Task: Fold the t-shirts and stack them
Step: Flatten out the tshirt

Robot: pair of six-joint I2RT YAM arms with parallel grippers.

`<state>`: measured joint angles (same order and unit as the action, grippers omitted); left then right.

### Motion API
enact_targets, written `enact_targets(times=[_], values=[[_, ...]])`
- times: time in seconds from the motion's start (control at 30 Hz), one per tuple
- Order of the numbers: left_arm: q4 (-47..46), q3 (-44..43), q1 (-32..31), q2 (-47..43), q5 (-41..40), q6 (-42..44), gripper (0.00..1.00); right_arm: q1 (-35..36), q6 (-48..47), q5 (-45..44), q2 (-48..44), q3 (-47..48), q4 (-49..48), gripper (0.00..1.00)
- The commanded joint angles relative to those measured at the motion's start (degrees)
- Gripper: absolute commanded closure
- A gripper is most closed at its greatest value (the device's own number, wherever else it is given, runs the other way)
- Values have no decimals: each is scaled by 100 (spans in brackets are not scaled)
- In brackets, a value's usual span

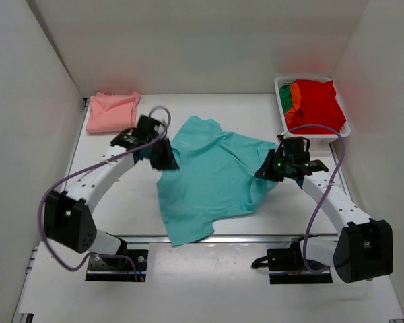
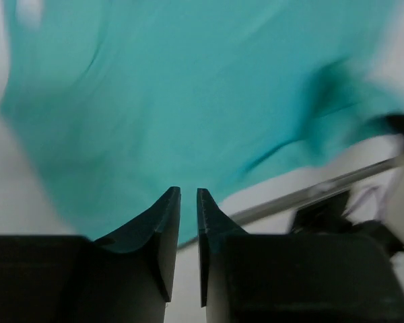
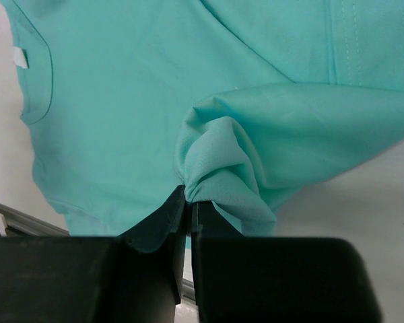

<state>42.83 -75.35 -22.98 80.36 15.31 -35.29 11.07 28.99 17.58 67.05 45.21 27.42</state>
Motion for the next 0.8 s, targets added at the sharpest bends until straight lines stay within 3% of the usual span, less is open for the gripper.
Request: enact_targets(times=[0.0,0.03,0.07,0.2,0.43,0.57,0.77], values=[[1174,1196,-49,-46,-186,-162,71,-35,-140,-124,45,225,-264,100],[1201,1329,-48,-160,-143,-102,57,-87,-148,-124,98,225,-281,100],[1315,1548,-118,-274,-82,-101,51,-96,-122,-106,72,216,-281,99],[1219,2330,-127,-670,576,-276,45,-70,-140,-124,238,181,-254,100],[1220,3139,-452,-1048,1079,-373,41,-52,-201,-238,274,146,-299,100],[772,3658,-856,-1127,1097,-732,39,-96,-148,-273,222,49,-360,100],[420,3897,-944,-996,1053,-1024,41,-88,-70,-256,90,-100,-290,100]])
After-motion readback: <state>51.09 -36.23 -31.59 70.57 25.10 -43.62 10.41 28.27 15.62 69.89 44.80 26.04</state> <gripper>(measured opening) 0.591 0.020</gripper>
